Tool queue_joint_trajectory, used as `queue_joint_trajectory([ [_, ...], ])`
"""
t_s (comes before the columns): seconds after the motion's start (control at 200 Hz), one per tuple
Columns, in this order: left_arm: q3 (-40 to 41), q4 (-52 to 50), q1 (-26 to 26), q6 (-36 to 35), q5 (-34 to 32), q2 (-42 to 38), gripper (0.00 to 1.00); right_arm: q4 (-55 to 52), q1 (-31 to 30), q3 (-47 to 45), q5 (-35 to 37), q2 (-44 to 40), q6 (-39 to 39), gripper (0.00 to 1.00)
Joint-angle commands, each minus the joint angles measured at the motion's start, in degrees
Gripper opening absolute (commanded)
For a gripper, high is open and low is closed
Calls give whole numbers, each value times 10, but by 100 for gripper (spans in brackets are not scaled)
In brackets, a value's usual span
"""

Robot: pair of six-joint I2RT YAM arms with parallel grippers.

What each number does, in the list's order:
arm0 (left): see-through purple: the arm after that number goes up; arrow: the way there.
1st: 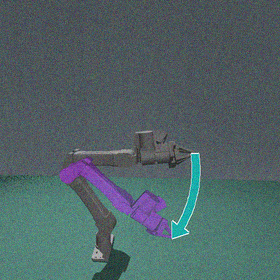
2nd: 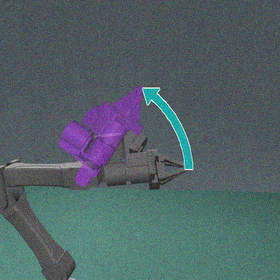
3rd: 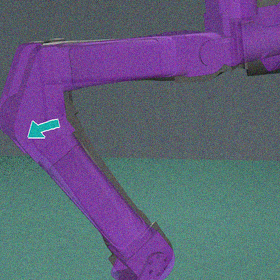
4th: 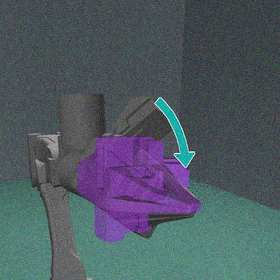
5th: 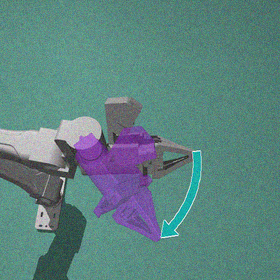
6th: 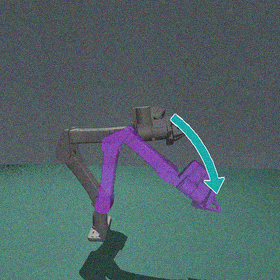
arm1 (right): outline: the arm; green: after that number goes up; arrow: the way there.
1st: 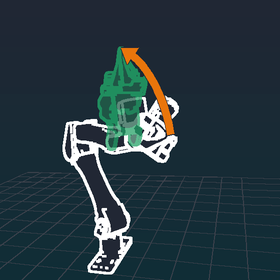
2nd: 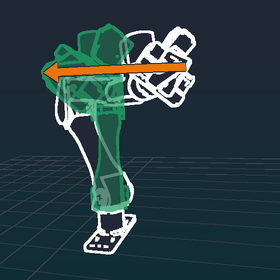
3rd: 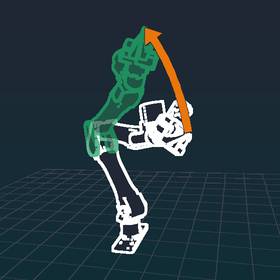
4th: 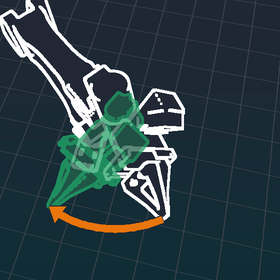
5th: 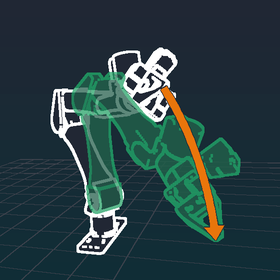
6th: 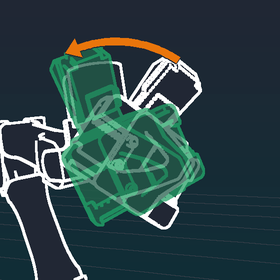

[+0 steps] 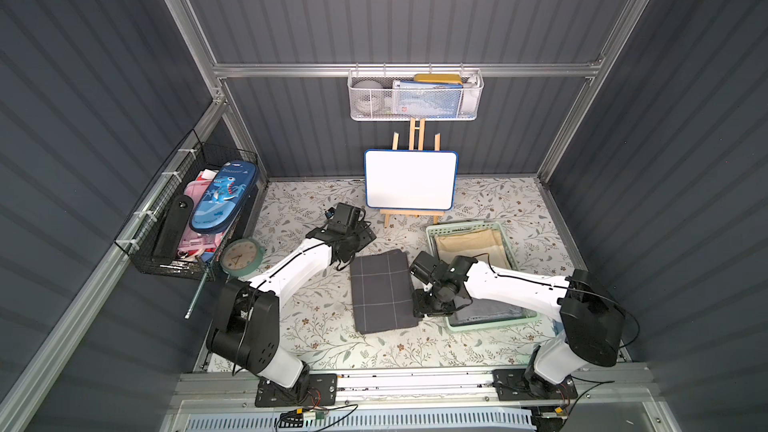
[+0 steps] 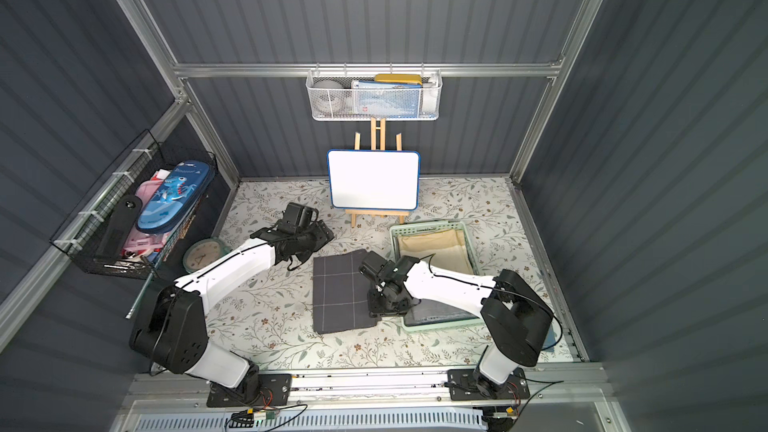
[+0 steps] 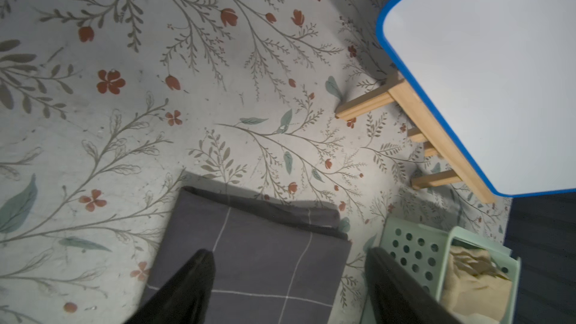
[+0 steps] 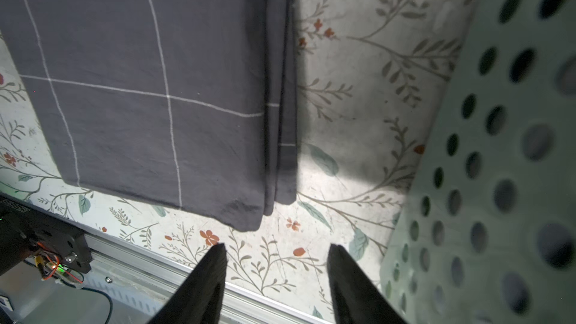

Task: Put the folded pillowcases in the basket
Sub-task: Pick up the pillowcase from the center of the board.

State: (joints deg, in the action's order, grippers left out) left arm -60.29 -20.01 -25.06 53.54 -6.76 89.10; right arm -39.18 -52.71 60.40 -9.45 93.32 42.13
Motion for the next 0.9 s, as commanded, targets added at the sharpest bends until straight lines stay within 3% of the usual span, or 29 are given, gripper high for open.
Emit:
queue_joint_trajectory([
  [0.0,38,-13,8,0,-20,-8,78,15,0,-7,-13,30,-13,58],
  [0.315,48,-18,16,-16,-30,36,78,-1,3,35,-11,122,-22,59],
  [0.675,62,-2,22,-38,-29,47,77,35,6,23,-62,115,-13,50],
  [0.895,41,28,28,-59,-22,114,68,35,5,12,-58,101,-12,44],
])
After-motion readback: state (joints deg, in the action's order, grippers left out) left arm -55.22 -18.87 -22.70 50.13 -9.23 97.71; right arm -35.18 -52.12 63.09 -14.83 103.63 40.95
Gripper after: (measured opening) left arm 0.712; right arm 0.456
